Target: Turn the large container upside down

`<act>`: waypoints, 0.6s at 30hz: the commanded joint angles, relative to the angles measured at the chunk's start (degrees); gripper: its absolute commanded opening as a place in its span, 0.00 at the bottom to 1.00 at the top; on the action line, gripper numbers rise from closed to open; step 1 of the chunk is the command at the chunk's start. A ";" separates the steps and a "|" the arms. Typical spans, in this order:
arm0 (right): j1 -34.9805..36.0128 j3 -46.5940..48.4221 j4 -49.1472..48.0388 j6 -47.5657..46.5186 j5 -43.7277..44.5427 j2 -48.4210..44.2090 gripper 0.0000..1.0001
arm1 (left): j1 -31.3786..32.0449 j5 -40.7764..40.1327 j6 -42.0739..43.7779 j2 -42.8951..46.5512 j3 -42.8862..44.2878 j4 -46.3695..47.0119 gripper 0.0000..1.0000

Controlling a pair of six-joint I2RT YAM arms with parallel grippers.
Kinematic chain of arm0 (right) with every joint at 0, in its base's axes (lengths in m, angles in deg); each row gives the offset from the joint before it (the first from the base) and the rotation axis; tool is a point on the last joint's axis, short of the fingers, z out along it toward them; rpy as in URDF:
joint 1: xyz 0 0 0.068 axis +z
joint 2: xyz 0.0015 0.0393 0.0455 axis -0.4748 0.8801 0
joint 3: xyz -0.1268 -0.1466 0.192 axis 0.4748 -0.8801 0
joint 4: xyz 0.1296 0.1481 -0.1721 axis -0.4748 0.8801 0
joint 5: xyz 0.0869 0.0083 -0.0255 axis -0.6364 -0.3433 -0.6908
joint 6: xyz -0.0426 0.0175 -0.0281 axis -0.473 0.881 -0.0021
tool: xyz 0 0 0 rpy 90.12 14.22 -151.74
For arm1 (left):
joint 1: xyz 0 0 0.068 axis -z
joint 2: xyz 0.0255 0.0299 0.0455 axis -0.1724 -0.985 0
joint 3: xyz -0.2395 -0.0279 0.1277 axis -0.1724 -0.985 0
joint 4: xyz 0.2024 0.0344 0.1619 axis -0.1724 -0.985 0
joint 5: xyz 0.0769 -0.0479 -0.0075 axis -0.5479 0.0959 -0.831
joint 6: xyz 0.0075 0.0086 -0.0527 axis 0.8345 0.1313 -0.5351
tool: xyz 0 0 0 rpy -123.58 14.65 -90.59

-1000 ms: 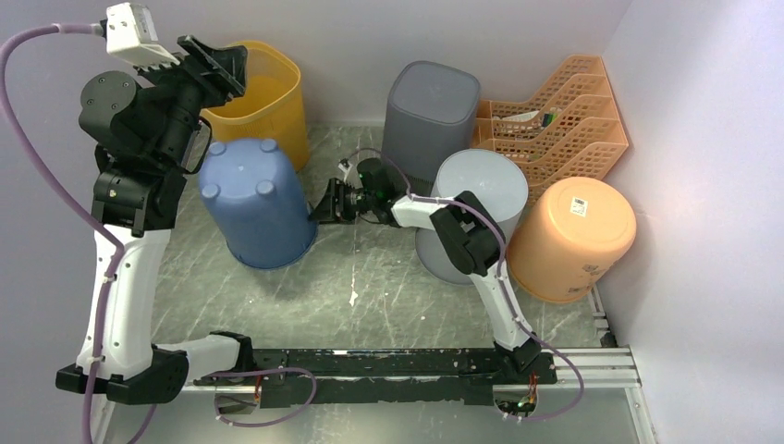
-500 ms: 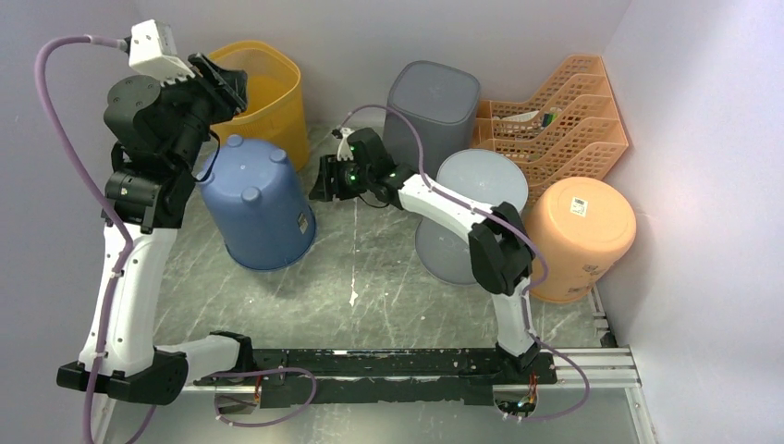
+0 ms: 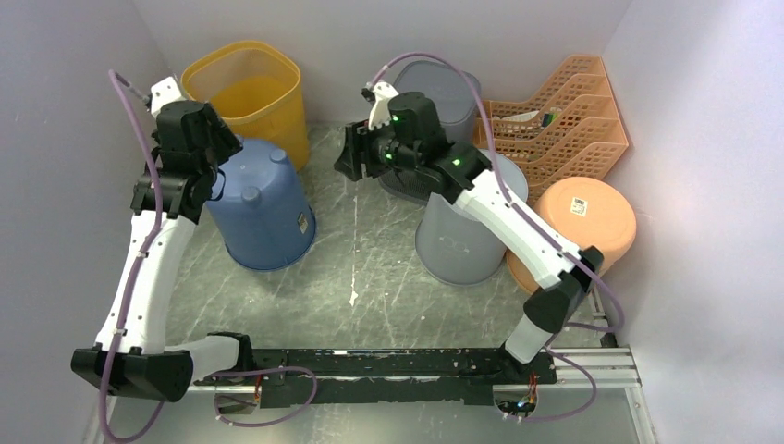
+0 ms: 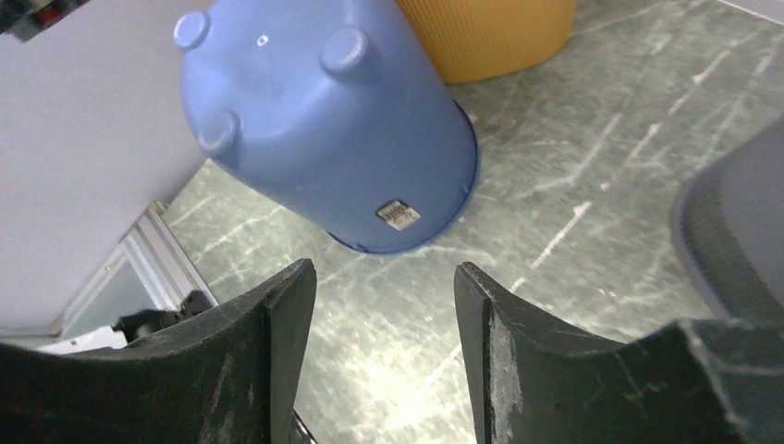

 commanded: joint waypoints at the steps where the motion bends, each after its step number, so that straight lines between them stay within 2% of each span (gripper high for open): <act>1: 0.19 1.54 10.04 -4.40 5.07 -3.92 0.58 | -6.45 -1.45 -1.89 0.78 -2.54 -2.19 0.75; 4: 0.19 1.64 12.88 -5.88 7.64 -6.34 0.63 | -9.01 -0.01 -3.13 -0.08 -5.35 -3.57 0.79; 10: 0.08 0.10 15.32 -7.90 10.49 -11.03 0.69 | -13.38 6.29 -4.49 2.33 -12.96 0.28 0.83; 13: 0.08 -0.67 16.13 -8.58 12.16 -13.04 0.74 | -13.57 12.42 -5.17 3.32 -16.26 2.93 0.85; 18: -0.18 -0.16 17.80 -10.14 16.15 -15.49 0.80 | -13.54 24.09 -7.65 5.01 -19.95 6.35 0.80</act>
